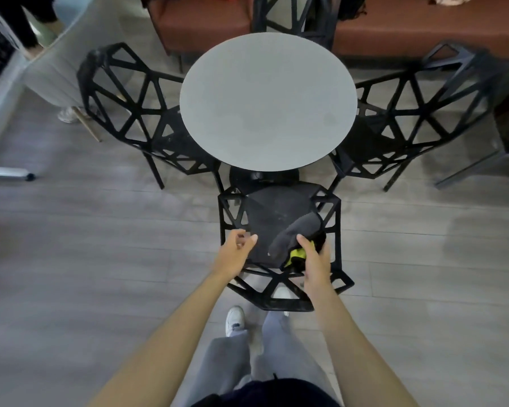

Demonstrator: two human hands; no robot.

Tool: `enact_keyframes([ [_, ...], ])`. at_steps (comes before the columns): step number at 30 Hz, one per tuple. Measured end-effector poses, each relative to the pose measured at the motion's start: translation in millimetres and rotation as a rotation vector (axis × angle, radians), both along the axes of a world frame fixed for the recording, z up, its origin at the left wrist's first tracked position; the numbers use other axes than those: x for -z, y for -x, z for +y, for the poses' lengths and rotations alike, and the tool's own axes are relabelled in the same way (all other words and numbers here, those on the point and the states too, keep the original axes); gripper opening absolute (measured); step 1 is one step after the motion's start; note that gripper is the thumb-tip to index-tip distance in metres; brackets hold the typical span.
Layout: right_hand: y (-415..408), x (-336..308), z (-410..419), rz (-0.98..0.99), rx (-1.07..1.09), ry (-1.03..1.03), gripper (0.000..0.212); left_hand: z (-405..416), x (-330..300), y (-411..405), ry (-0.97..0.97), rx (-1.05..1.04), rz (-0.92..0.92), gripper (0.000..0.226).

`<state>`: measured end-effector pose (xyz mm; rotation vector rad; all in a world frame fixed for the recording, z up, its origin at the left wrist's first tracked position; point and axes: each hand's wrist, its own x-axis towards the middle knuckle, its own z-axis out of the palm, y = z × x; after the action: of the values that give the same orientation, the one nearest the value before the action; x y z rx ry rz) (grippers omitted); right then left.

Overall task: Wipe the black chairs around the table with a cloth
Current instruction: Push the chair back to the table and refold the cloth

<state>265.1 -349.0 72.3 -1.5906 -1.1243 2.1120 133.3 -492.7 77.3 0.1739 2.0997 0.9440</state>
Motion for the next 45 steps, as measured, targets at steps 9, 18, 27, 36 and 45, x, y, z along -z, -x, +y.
enact_keyframes([
  [9, 20, 26, -59, -0.582, -1.122, -0.619, 0.053, -102, 61, -12, 0.133, -0.278, -0.275, 0.025],
  [18, 54, 97, -156, -0.222, -1.030, -0.708, 0.040, -115, 100, -12, -0.255, -0.873, -0.716, 0.053],
  [27, -57, 34, -94, -0.474, -1.158, -0.936, 0.052, -112, 81, -1, -0.297, -0.783, -0.821, 0.073],
  [36, 12, 83, -147, -0.384, -0.996, -0.906, 0.037, -105, 77, -9, -0.246, -0.748, -0.751, 0.032],
  [45, -124, 50, -23, -0.509, -0.992, -1.065, 0.049, -92, 76, -11, -0.281, -0.908, -0.748, 0.019],
])
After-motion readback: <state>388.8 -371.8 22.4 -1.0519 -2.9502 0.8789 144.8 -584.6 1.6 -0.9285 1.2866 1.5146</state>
